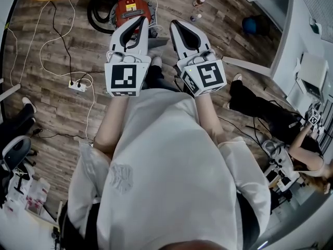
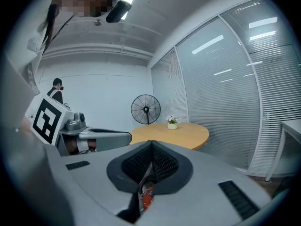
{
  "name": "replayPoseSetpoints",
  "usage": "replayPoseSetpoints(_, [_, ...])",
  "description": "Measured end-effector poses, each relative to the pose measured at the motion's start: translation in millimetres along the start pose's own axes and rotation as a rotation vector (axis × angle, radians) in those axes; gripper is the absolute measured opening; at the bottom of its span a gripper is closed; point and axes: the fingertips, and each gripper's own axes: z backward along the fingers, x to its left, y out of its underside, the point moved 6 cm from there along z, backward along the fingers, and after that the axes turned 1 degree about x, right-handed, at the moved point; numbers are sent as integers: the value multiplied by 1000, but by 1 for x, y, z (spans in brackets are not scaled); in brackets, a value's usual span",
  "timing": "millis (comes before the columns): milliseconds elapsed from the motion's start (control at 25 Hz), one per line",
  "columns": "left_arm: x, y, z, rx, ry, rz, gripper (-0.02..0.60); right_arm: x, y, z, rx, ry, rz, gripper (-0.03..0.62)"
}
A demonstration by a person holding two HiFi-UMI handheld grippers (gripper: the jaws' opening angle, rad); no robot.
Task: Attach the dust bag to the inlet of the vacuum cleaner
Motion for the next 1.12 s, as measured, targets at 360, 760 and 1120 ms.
replayPoseSetpoints(360, [4,-1,-4,-1,6,0,17,-2,-1,-2,3,18,1,4])
replayPoseSetpoints(760, [8,1,-4,1,5,5,17,0,-2,-5,7,19,5,3])
replayPoseSetpoints(1120, [10,3,-8,5,4,11,17,-3,-1,-9,6,18,1,3])
